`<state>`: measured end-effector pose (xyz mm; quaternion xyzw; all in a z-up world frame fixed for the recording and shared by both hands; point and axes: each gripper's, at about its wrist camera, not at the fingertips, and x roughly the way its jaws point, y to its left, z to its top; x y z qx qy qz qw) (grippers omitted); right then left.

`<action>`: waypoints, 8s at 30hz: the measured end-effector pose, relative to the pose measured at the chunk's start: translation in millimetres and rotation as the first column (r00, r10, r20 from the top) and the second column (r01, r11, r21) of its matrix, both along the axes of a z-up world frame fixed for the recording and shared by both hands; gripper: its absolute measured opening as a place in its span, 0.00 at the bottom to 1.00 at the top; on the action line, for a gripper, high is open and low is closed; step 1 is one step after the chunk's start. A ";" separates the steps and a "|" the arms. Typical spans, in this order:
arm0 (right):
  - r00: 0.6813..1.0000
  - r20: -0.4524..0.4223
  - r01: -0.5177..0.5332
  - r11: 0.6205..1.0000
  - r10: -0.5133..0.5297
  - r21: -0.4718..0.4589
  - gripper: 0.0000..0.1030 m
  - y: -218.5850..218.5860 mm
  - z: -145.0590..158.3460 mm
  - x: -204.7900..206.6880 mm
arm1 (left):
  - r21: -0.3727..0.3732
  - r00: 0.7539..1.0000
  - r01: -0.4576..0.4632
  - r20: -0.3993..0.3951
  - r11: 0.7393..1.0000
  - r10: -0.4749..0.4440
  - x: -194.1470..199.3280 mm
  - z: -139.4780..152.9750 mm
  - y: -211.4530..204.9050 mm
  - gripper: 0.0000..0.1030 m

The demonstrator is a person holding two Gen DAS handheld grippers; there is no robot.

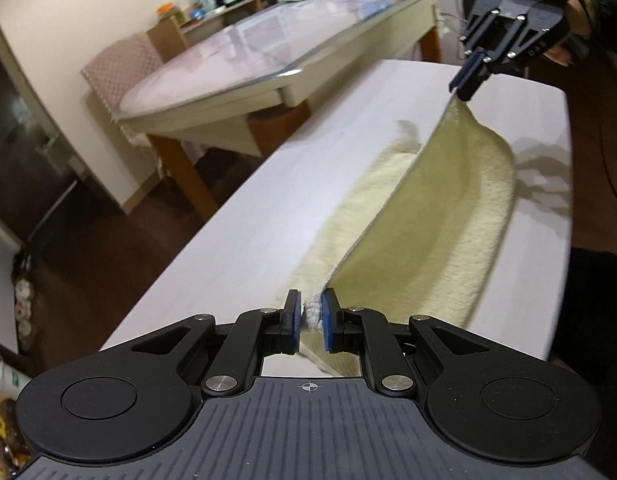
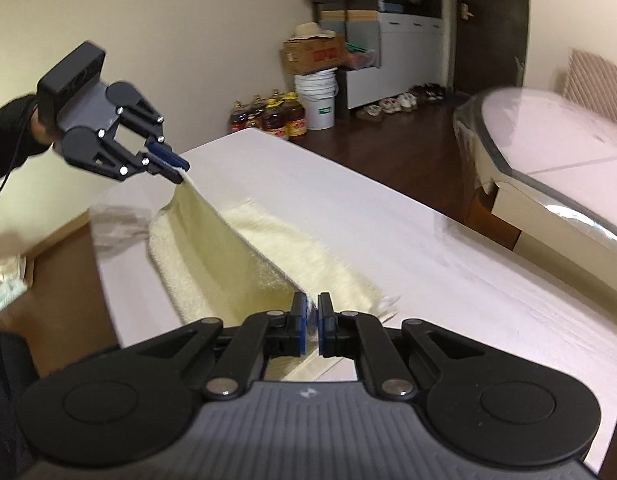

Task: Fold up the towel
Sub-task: 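Lift both held corners and fold the towel over onto its opposite half, then open both grippers to release the folded towel, then grasp the folded towel edge with the right gripper, then lift the grasped towel edge up with the right gripper, then grasp another towel edge with the left gripper while the right gripper holds its edge, then fold the held edges over the towel with both grippers, then open both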

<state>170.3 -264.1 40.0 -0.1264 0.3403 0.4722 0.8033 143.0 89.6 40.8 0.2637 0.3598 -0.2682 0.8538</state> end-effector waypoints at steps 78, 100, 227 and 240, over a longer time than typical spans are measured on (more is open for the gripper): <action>0.972 0.235 -0.010 0.999 0.017 -0.033 0.46 136.4 -24.4 -121.7 | -0.190 0.937 -0.336 0.029 0.923 0.347 14.7 -10.3 92.8 0.80; 0.865 0.455 -0.029 0.927 0.210 -0.374 0.17 282.7 -78.6 -150.8 | -0.283 0.914 -0.379 0.033 0.881 0.404 -40.3 -11.1 141.5 0.90; 0.892 -0.307 0.438 0.800 -0.330 0.411 0.10 27.1 -92.0 -13.6 | 0.251 0.844 0.528 -0.046 0.811 -0.535 47.8 -57.1 -144.2 0.14; 0.895 -0.108 0.443 0.838 -0.433 0.319 0.35 25.3 -83.0 -33.4 | 0.141 0.925 0.370 0.039 0.918 -0.379 65.2 -53.2 -132.1 0.45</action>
